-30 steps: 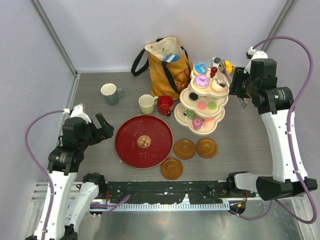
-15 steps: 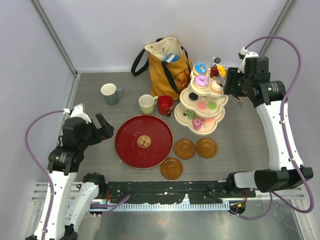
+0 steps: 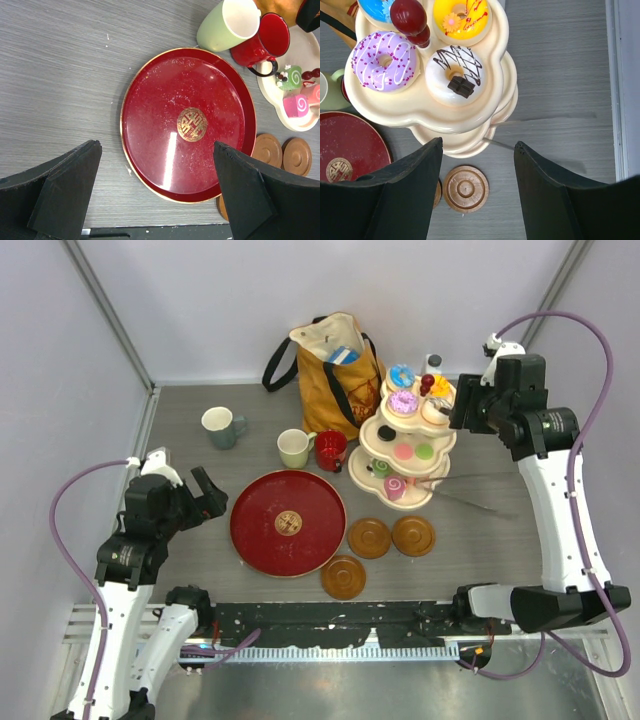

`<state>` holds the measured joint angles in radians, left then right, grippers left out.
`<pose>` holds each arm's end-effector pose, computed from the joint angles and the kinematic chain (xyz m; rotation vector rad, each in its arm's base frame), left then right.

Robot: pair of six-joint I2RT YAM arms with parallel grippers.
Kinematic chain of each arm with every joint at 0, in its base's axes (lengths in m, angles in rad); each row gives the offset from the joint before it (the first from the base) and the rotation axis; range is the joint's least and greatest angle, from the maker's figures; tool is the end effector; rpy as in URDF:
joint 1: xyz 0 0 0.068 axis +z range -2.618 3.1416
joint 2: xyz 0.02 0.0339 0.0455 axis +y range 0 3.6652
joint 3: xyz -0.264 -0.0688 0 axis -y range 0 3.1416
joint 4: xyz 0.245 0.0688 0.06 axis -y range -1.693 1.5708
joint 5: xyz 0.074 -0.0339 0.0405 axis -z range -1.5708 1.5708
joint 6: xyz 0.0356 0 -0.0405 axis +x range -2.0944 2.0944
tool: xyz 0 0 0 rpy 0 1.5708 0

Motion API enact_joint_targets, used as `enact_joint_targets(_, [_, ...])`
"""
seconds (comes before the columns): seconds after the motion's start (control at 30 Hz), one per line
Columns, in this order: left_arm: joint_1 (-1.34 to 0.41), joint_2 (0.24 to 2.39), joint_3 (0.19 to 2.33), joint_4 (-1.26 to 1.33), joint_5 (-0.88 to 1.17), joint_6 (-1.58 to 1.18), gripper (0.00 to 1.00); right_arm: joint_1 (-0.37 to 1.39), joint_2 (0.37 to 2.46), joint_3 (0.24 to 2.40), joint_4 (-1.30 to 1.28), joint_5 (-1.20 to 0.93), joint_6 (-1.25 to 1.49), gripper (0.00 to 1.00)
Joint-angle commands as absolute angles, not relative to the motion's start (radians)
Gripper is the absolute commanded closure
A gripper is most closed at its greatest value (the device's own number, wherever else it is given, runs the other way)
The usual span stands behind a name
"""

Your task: Serve the afternoon tea

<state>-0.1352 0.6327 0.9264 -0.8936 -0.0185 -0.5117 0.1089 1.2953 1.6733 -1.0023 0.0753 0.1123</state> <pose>0.1137 -0.0148 0.3361 -0.4207 2.1510 -0.3483 0.2414 0.0237 0.4497 0.0460 2.1929 0.0418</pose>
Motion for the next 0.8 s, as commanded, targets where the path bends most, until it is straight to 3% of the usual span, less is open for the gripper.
enact_joint_targets(0.0, [-0.13, 0.63, 0.933, -0.873, -0.018, -0.502, 0.0, 0.104, 1.249, 1.71, -0.946, 0.091, 0.141, 0.36])
enact_joint_targets(0.17, [-0.13, 0.626, 0.931, -0.873, -0.018, -0.502, 0.0, 0.104, 1.2, 1.651, -0.901, 0.185, 0.195, 0.34])
enact_joint_targets(0.3, [-0.132, 0.626, 0.931, -0.873, -0.021, -0.503, 0.0, 0.104, 1.095, 1.505, -0.773, 0.242, 0.29, 0.27])
enact_joint_targets(0.43, [-0.13, 0.632, 0.934, -0.873, -0.023, -0.502, 0.0, 0.104, 0.954, 1.361, -0.672, 0.304, 0.377, 0.09])
enact_joint_targets(0.77, [-0.132, 0.635, 0.936, -0.873, -0.012, -0.511, 0.0, 0.104, 0.773, 1.077, -0.804, 0.322, 0.635, 0.06])
